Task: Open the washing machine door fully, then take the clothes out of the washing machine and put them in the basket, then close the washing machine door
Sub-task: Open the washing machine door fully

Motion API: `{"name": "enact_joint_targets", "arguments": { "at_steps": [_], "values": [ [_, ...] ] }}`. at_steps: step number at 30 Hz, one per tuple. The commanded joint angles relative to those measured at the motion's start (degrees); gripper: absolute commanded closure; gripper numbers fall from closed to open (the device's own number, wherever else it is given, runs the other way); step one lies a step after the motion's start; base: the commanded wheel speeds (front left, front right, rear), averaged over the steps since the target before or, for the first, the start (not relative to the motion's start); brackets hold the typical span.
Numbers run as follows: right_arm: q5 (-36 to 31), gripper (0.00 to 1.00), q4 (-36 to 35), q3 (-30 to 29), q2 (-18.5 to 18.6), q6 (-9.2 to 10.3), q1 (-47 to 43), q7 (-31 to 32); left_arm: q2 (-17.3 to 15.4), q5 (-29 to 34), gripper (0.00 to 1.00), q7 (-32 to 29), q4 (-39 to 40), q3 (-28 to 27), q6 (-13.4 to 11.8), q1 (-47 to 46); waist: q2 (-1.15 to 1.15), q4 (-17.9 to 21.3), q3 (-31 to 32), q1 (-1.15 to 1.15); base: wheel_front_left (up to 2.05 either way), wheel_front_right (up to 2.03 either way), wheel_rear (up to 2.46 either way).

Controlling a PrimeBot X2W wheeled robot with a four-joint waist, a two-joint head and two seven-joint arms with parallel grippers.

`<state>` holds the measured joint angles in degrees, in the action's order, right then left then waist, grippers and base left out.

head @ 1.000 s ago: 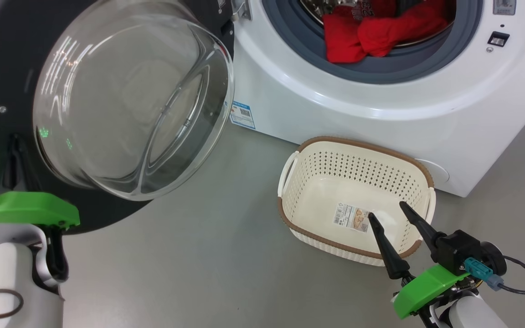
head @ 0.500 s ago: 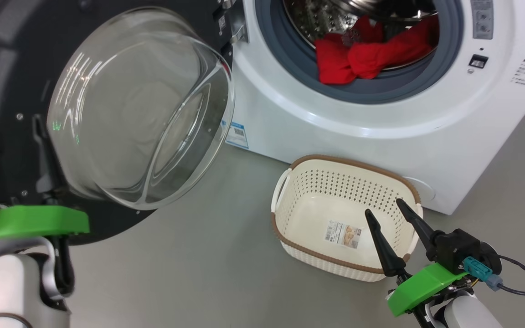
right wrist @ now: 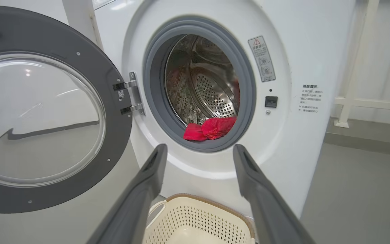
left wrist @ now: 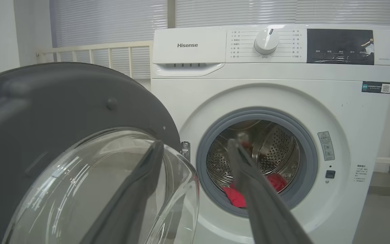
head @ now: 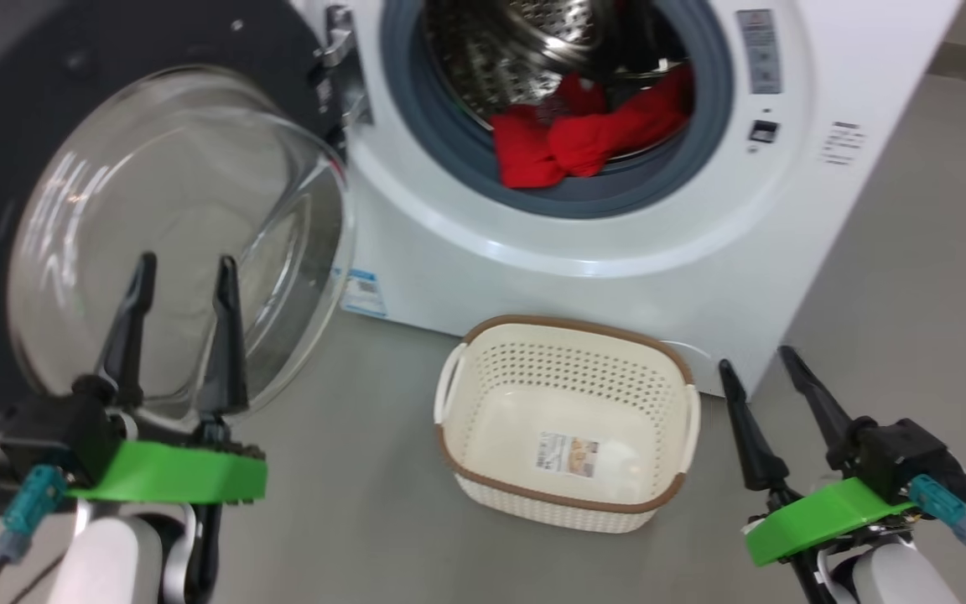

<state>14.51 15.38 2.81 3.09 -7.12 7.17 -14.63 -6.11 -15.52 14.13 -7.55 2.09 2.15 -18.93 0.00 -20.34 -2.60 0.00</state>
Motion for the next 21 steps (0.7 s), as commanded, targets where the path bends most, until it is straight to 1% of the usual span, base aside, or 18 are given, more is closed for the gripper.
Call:
{"name": "enact_joint_targets", "arguments": {
  "at_steps": [1, 7, 8, 15, 21],
  "values": [
    [-0.14, 0.0, -2.07, 0.46, -0.12, -0.36, 0.69, -0.37, -0.92, -0.46, 0.0, 0.04, 1.52, -1.4, 0.55, 0.17, 0.0, 3.45, 1.34, 0.0, 0.0, 0.0, 0.0],
    [-0.57, 0.0, -5.95, -2.77, -0.19, -0.36, 0.22, -0.37, -0.58, -1.04, 0.0, 0.37, 0.25, -0.22, 1.59, 3.21, 0.0, 8.55, 1.85, 0.0, 0.0, 0.0, 0.0],
    [-0.57, 0.0, -5.95, -2.77, -0.19, -0.36, 0.22, -0.37, -0.58, -1.04, 0.0, 0.37, 0.25, -0.22, 1.59, 3.21, 0.0, 8.55, 1.85, 0.0, 0.0, 0.0, 0.0],
    [-0.47, 0.0, -6.72, -3.1, -0.2, -0.36, -0.86, -0.37, -0.32, -1.86, 0.0, 0.74, -1.37, -1.41, 1.77, 7.38, 0.0, 14.63, 2.89, 0.0, 0.0, 0.0, 0.0],
    [-0.31, 0.0, -6.92, -3.24, -0.21, -0.36, -1.42, -0.37, -0.36, -1.47, 0.0, 0.83, -2.2, -2.06, 2.25, 10.49, 0.0, 18.47, 3.24, 0.0, 0.0, 0.0, 0.0]
  ]
}}
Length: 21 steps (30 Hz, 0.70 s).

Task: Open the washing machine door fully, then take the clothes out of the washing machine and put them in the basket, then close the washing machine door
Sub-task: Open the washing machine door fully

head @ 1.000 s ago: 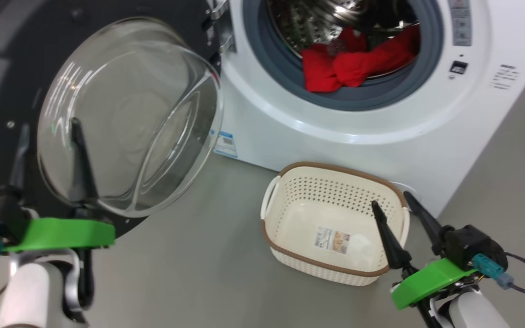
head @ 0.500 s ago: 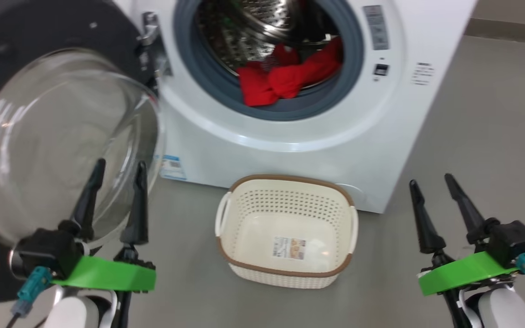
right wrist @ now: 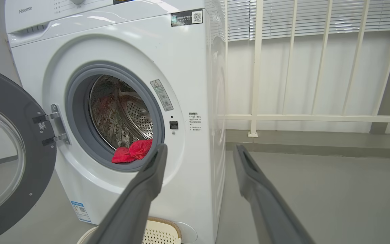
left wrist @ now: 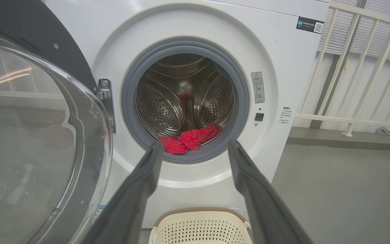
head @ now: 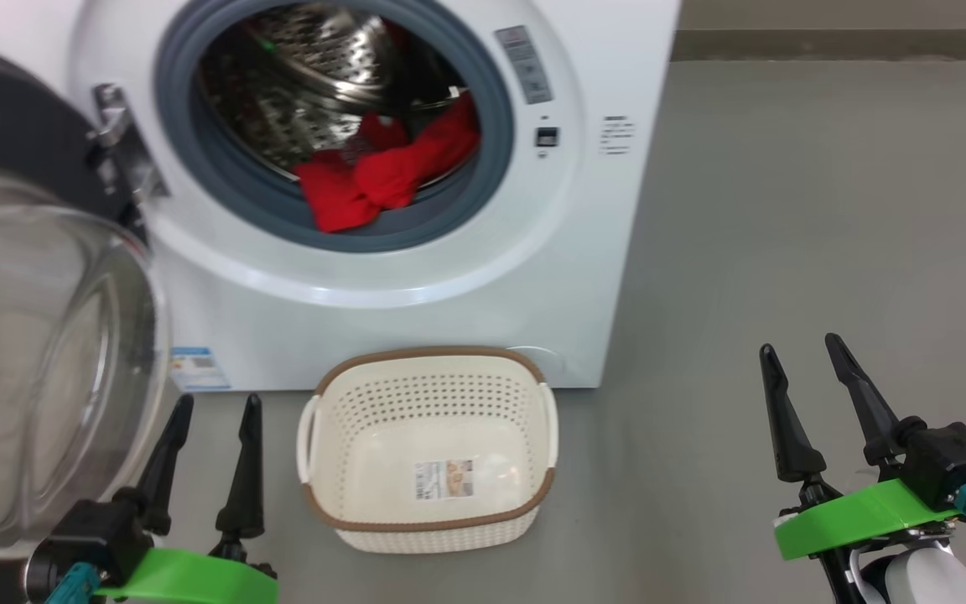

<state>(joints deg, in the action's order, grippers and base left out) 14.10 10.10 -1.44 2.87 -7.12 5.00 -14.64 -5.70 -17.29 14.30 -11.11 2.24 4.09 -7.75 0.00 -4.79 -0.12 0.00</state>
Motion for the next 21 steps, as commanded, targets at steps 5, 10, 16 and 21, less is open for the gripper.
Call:
{"name": "enact_joint_targets", "arguments": {
  "at_steps": [5, 10, 16, 21],
  "values": [
    [0.03, 0.0, -1.86, 1.05, 0.01, -0.36, -0.01, -0.36, -0.08, 1.09, 0.0, 0.68, 1.94, -3.53, 0.57, 1.4, 0.0, 5.21, 1.32, 0.0, 0.0, 0.0, 0.0],
    [0.0, 0.0, -2.1, 1.31, 0.01, -0.36, -0.98, -0.36, 0.44, 2.32, 0.0, 0.69, 1.94, -4.86, 0.7, 3.08, 0.0, 6.92, 2.06, 0.0, 0.0, 0.0, 0.0],
    [0.1, 0.0, -2.51, 1.07, 0.01, -0.36, -2.03, -0.36, 0.81, 3.37, 0.0, 0.69, 1.39, -6.13, 1.14, 3.9, 0.0, 7.7, 2.6, 0.0, 0.0, 0.0, 0.0],
    [-0.16, 0.0, -2.81, 0.77, 0.01, -0.36, -2.32, -0.36, 1.03, 4.0, 0.0, 0.69, 0.98, -6.69, 1.61, 4.28, 0.0, 7.73, 2.79, 0.0, 0.0, 0.0, 0.0]
  ]
}}
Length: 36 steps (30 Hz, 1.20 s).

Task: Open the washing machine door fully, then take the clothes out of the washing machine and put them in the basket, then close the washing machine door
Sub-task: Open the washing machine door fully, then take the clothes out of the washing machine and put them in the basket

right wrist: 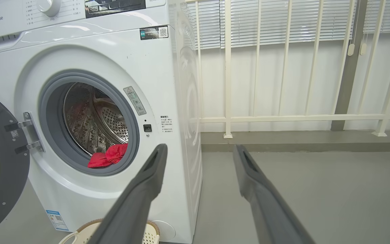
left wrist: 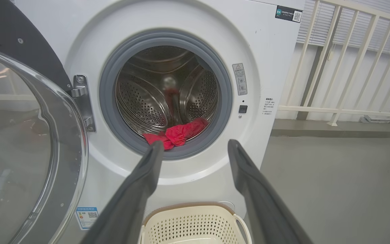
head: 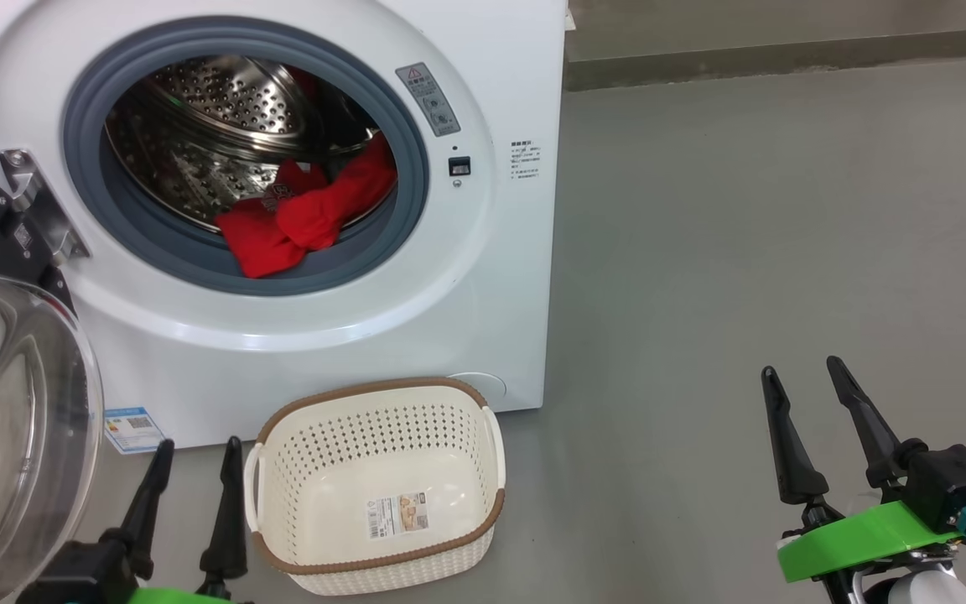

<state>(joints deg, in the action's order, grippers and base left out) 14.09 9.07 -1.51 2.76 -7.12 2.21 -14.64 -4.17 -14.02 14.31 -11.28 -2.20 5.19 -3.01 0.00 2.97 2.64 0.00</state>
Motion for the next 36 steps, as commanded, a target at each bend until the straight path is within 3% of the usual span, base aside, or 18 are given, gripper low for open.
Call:
{"name": "enact_joint_targets", "arguments": {
  "at_steps": [1, 27, 36],
  "values": [
    [-0.18, 0.0, -1.81, 0.77, 0.12, -0.36, 0.43, -0.36, -0.45, 0.83, 0.0, 0.68, 1.08, -2.35, 0.6, -0.41, 0.0, -0.09, 0.08, 0.0, 0.0, 0.0, 0.0],
    [-0.68, 0.0, -0.35, -0.03, 0.12, -0.36, 0.26, -0.36, 0.27, -0.59, 0.0, 0.69, -0.64, -1.93, 1.97, -0.46, 0.0, -0.71, 1.05, 0.0, 0.0, 0.0, 0.0],
    [-0.38, 0.0, -0.06, 0.56, 0.12, -0.36, 0.02, -0.36, 0.11, 1.86, 0.0, 0.69, -2.32, -2.43, 0.34, -1.04, 0.0, -0.92, 1.56, 0.0, 0.63, -0.63, 0.0]
  ]
}}
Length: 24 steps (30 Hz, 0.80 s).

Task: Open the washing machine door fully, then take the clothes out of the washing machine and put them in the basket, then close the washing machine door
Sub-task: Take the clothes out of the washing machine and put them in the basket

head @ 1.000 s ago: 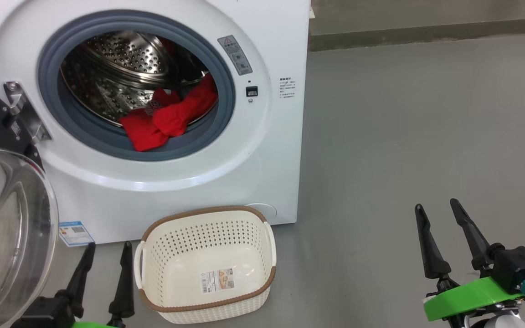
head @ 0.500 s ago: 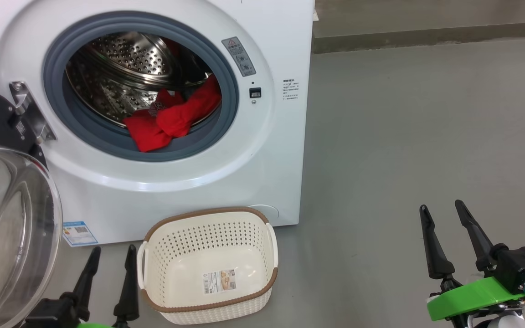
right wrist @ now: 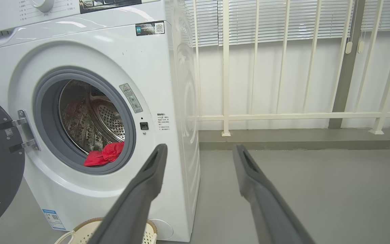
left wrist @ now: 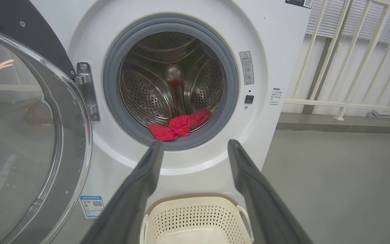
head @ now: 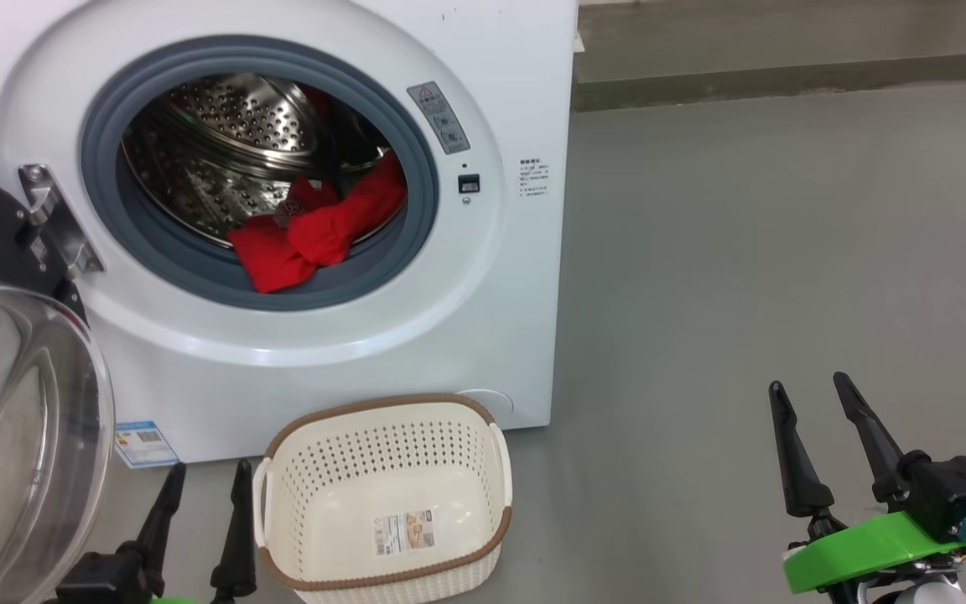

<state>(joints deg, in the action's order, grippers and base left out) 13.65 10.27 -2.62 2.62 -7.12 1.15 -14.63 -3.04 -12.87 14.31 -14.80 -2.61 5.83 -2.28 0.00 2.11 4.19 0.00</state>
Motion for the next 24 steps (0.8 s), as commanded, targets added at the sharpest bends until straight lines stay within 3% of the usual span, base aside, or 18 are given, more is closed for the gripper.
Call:
{"name": "enact_joint_targets", "arguments": {
  "at_steps": [1, 14, 24],
  "values": [
    [0.1, 0.0, -1.25, 1.72, 0.26, -0.36, 1.06, -0.37, -0.99, 0.72, 0.0, 0.69, 1.18, -2.03, -0.27, -1.85, 0.0, -0.13, 0.02, 0.0, 1.32, -1.32, 0.0],
    [0.7, 0.0, -1.16, 2.13, 0.26, -0.36, 1.0, -0.37, -0.82, -0.26, 0.0, 0.69, 2.49, -1.67, 0.71, -2.02, 0.0, -0.61, -0.47, 0.0, 1.84, -1.84, 0.0],
    [0.94, 0.0, -1.15, 2.11, 0.26, -0.36, 1.23, -0.37, -0.95, 0.43, 0.0, 0.69, 2.3, -1.9, 0.69, -2.1, 0.0, -0.28, -0.82, 0.0, 0.86, -0.86, 0.0]
  ]
}}
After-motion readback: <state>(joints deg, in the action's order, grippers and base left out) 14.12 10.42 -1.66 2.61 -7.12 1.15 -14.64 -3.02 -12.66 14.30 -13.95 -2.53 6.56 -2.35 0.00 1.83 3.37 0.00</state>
